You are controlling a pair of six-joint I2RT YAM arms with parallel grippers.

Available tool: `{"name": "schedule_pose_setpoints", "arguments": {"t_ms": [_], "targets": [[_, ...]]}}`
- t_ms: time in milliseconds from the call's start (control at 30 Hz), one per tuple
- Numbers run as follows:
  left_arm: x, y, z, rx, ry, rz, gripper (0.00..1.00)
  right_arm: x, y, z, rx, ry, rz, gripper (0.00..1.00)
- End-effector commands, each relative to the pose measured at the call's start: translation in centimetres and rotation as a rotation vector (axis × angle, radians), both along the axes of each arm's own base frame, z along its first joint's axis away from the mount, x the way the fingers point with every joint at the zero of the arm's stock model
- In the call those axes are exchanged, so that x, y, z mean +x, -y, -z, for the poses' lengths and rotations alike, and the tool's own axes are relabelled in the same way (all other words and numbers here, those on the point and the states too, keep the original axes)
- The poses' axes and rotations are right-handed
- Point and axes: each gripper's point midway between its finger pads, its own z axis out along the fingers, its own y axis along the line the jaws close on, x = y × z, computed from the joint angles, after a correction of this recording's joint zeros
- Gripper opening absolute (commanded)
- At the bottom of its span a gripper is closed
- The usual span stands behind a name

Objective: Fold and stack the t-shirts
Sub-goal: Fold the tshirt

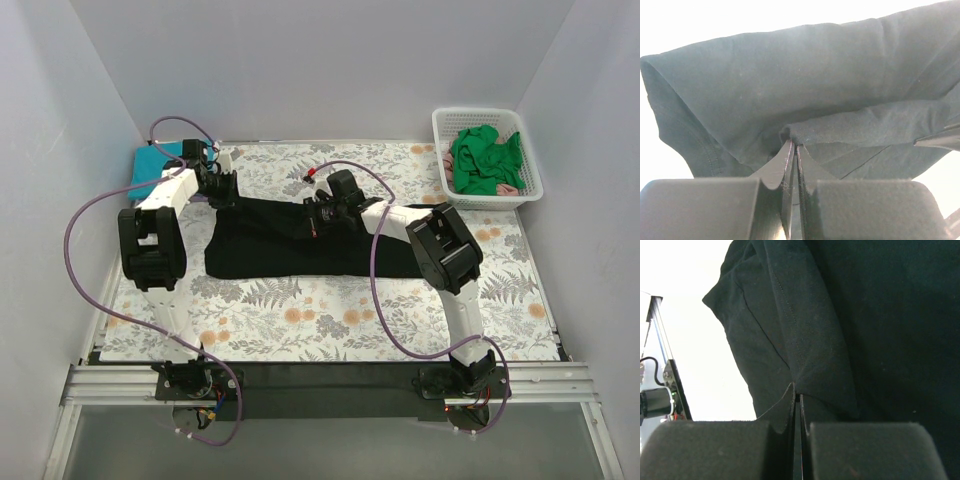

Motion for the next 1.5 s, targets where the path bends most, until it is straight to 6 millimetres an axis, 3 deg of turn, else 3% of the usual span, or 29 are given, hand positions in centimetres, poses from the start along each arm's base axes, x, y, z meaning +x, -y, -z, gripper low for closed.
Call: {"name": "schedule_pose_setpoints", "arguments": {"t_ms": [0,233,467,600,800,1000,1033,1100,1233,1333,1467], "targets": [[-0.9,0.3,-2.0,-0.010,0.035,0.008,0.00,0.5,-0.5,-1.4,0.046,0.011,-0.021,0.01],[-2.4,0.3,-3.4,-0.009,0.075,-0.003,0.00,-0.3,-0.1,-1.7,0.058,-0.006,-0.040,0.01],[-1.5,0.5,-3.3,-0.025,0.050,0.005,0.00,0.2,-0.1,-1.2,0.070,-0.033,-0.047,0.01],[-1.9,0.4,-2.8,-0.020,0.009,0.003,0.00,0.2,0.1,-1.0,0.071,-0.042,-0.048,0.01],[-1.5,0.6,-4.1,-0.036,0.033,-0.012,0.00,-0.1,0.0,-0.6,0.081,-0.076,-0.058,0.01],[-0.3,0.6,-2.3,-0.031,0.036,-0.006,0.00,-0.1,0.2,-0.2,0.084,-0.096,-0.056,0.01],[-0.2,1.9,-2.3,-0.030,0.040,0.024,0.00,-0.2,0.2,-0.1,0.084,-0.100,-0.057,0.01],[0.2,2.0,-1.5,-0.023,0.025,0.026,0.00,-0.1,0.3,-0.2,0.087,-0.103,-0.054,0.01],[0.7,2.1,-1.9,-0.010,0.023,0.021,0.00,0.1,0.4,-0.1,0.096,-0.115,-0.045,0.01],[0.0,2.0,-2.3,-0.003,0.010,0.023,0.00,0.3,0.7,-0.2,0.105,-0.130,-0.040,0.01],[-2.7,2.0,-2.7,-0.007,-0.044,0.034,0.00,0.4,0.8,-0.5,0.121,-0.144,-0.045,0.01]]}}
